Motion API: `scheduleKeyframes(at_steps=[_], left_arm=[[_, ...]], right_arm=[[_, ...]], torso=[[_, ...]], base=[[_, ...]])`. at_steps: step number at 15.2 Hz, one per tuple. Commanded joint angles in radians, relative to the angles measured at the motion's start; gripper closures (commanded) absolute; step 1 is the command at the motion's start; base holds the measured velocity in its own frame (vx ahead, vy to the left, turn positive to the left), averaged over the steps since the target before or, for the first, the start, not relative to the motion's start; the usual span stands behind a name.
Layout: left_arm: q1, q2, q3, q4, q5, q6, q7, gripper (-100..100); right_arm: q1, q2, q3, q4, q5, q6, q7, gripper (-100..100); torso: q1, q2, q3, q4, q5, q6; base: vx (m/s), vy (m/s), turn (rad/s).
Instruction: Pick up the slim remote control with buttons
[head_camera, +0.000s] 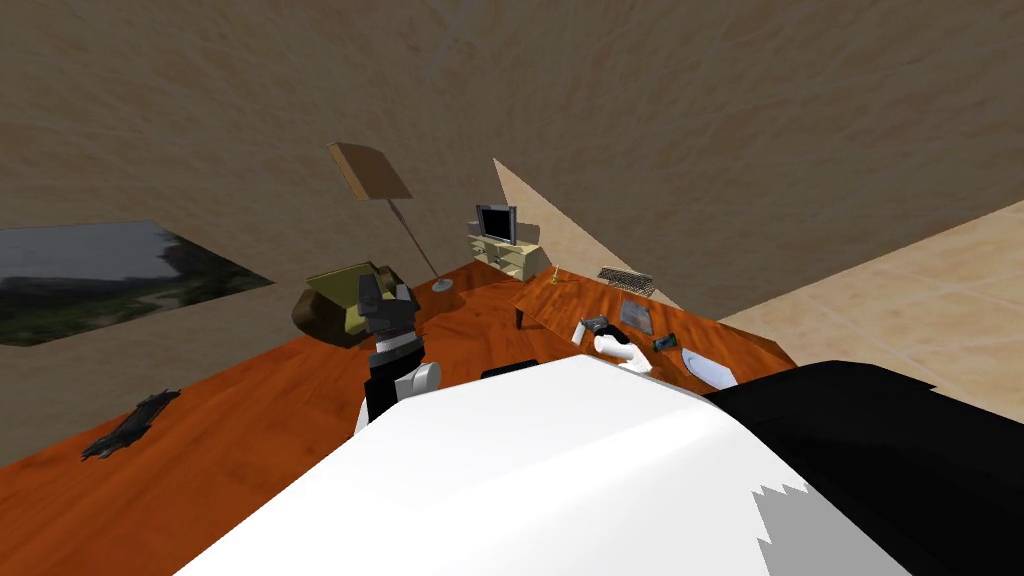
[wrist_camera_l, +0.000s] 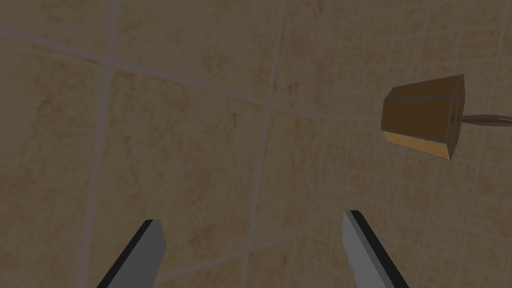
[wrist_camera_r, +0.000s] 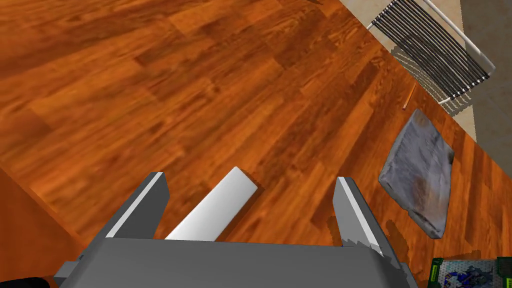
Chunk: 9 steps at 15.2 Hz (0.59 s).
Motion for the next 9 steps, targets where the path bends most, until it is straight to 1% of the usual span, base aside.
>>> scheduleKeyframes(at_steps=[1,2,3,4,5,6,7,8,9], left_arm=[[0.0,0.0,0.0,0.0,0.0,0.0,0.0,0],[0.0,0.0,0.0,0.0,0.0,0.0,0.0,0],[0.0,0.0,0.0,0.0,0.0,0.0,0.0,0],[0.0,0.0,0.0,0.0,0.0,0.0,0.0,0],[0.0,0.0,0.0,0.0,0.0,0.0,0.0,0],[0.0,0.0,0.0,0.0,0.0,0.0,0.0,0],[0.0,0.0,0.0,0.0,0.0,0.0,0.0,0],[0.0,0.0,0.0,0.0,0.0,0.0,0.0,0],[0.0,0.0,0.0,0.0,0.0,0.0,0.0,0]], right_arm=[[0.003,-0.012,-0.003,0.035,-0.018,0.008,-0.037,-100],[-0.006,-0.013,-0.024,0.066,-0.039,0.048,-0.068,-100],[-0.006,-0.013,-0.024,0.077,-0.039,0.048,-0.087,-100],[-0.006,-0.013,-0.024,0.095,-0.039,0.048,-0.091,-100],[-0.015,-0.014,-0.044,0.129,-0.061,0.086,-0.126,-100],[-0.015,-0.014,-0.044,0.136,-0.061,0.086,-0.143,-100],[-0.015,-0.014,-0.044,0.155,-0.061,0.086,-0.143,-100],[-0.024,-0.017,-0.063,0.183,-0.083,0.124,-0.179,-100],[-0.024,-0.017,-0.063,0.203,-0.083,0.124,-0.193,-100]], torso=[[0.0,0.0,0.0,0.0,0.0,0.0],[0.0,0.0,0.0,0.0,0.0,0.0],[0.0,0.0,0.0,0.0,0.0,0.0],[0.0,0.0,0.0,0.0,0.0,0.0],[-0.001,0.0,0.0,0.0,0.0,0.0],[0.0,0.0,0.0,0.0,0.0,0.0],[-0.001,0.0,0.0,0.0,0.0,0.0],[-0.001,0.0,0.0,0.0,0.0,0.0],[-0.001,0.0,0.0,0.0,0.0,0.0]], base=[[0.023,-0.02,0.104],[0.025,-0.019,0.244],[0.025,-0.027,0.256],[0.021,-0.026,0.082],[0.026,-0.026,0.189],[0.029,-0.035,0.223],[0.023,-0.033,0.089],[0.03,-0.037,0.241],[0.035,-0.047,0.251]])
